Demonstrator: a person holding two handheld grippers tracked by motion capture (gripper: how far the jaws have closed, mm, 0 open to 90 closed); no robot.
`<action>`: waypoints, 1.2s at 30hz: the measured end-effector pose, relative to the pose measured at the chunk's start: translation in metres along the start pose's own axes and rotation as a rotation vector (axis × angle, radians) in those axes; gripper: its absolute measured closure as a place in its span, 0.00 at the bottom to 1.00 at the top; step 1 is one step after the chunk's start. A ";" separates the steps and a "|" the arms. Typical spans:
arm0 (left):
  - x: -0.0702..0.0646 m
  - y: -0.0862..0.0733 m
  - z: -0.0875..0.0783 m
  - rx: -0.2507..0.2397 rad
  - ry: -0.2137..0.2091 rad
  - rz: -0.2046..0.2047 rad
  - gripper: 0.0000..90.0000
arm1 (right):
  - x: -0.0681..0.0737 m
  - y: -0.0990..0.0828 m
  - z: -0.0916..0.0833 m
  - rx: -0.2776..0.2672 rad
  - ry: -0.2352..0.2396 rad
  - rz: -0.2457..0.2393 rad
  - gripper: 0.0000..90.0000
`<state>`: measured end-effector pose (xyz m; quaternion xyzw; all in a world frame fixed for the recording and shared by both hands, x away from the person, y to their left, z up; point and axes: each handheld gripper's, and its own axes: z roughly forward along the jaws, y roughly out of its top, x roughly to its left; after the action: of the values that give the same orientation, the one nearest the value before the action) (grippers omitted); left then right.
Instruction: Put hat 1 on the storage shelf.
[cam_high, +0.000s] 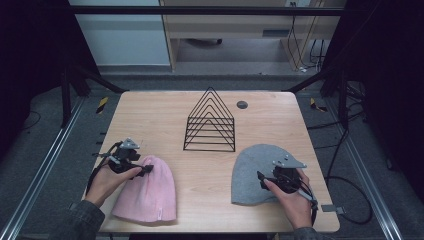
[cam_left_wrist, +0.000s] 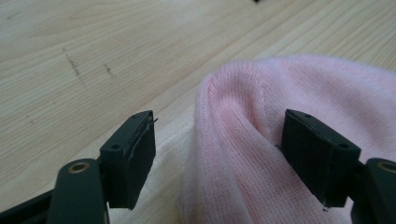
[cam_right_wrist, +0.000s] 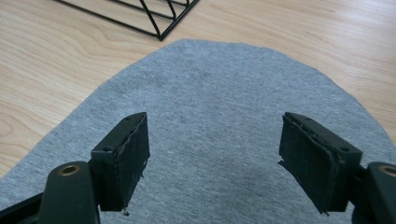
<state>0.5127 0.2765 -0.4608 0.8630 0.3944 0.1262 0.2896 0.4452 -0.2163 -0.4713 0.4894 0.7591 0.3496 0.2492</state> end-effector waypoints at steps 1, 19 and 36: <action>0.000 0.000 0.003 0.007 -0.013 -0.006 0.29 | 0.000 0.000 0.001 -0.001 0.004 -0.006 0.26; -0.011 0.000 -0.006 -0.006 -0.048 0.023 0.84 | -0.001 -0.001 -0.002 -0.023 -0.023 -0.007 0.26; -0.050 0.026 -0.085 -0.220 0.031 0.147 0.86 | -0.004 0.001 -0.011 -0.076 -0.068 -0.010 0.24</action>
<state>0.4577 0.2592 -0.3766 0.8506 0.3181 0.2029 0.3661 0.4399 -0.2224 -0.4635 0.4873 0.7387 0.3602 0.2952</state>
